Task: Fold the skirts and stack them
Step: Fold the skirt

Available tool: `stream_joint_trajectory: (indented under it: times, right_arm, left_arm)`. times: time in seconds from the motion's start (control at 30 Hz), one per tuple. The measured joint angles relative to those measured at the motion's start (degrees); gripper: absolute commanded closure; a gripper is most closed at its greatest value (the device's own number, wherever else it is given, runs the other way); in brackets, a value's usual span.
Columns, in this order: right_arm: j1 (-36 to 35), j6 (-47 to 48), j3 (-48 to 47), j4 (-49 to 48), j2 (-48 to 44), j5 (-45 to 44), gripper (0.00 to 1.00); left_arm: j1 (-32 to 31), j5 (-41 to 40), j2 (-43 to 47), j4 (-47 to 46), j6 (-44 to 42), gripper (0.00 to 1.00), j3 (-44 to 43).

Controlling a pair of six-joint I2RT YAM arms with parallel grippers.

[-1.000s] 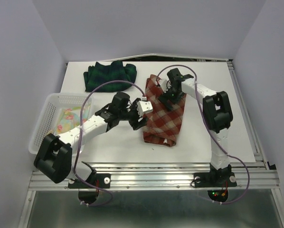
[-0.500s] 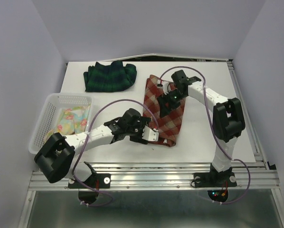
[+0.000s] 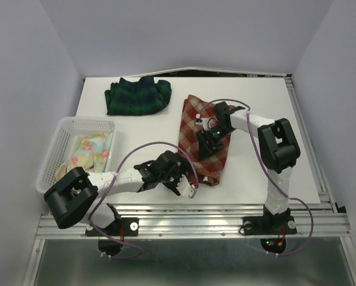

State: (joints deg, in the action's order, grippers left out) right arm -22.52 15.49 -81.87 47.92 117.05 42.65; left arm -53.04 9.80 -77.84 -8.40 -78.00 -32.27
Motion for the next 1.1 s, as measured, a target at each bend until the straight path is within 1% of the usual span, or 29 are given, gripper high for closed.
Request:
stream_joint_trajectory:
  times: [0.13, 0.2, 0.37, 0.53, 0.63, 0.77, 0.9, 1.1]
  right_arm:
    - [0.0, 0.0, 0.2, -0.4, 0.0, 0.2, 0.16]
    - [0.0, 0.0, 0.3, -0.5, 0.0, 0.5, 0.17]
    - [0.0, 0.2, 0.9, -0.9, 0.0, 1.4, 0.16]
    - [0.0, 0.2, 1.1, -0.9, 0.0, 1.7, 0.16]
    - [0.0, 0.4, 1.1, -0.9, 0.0, 1.7, 0.17]
    - [0.0, 0.4, 1.1, -0.9, 0.0, 1.8, 0.17]
    - [0.0, 0.6, 1.1, -0.9, 0.0, 1.8, 0.16]
    - [0.0, 0.6, 1.1, -0.9, 0.1, 2.2, 0.17]
  left_arm:
    - [-2.5, -0.3, -0.3, -2.2, -0.9, 0.04, 0.7]
    - [-3.1, -0.4, -0.9, -3.5, -1.0, 0.07, 1.3]
    - [-3.4, -0.4, -1.4, -8.5, -1.2, 0.09, 4.2]
    - [-3.8, -0.4, -1.5, -12.0, -1.9, 0.02, 5.8]
    - [-4.0, -0.1, -0.5, -11.7, -2.6, 0.01, 6.3]
    - [-4.2, 0.7, 1.2, -8.9, -2.8, 0.01, 6.6]
    - [-4.3, 0.9, -0.2, -8.9, -2.4, 0.01, 5.5]
    - [-5.0, 3.0, -7.0, -8.9, 1.4, 0.01, -1.1]
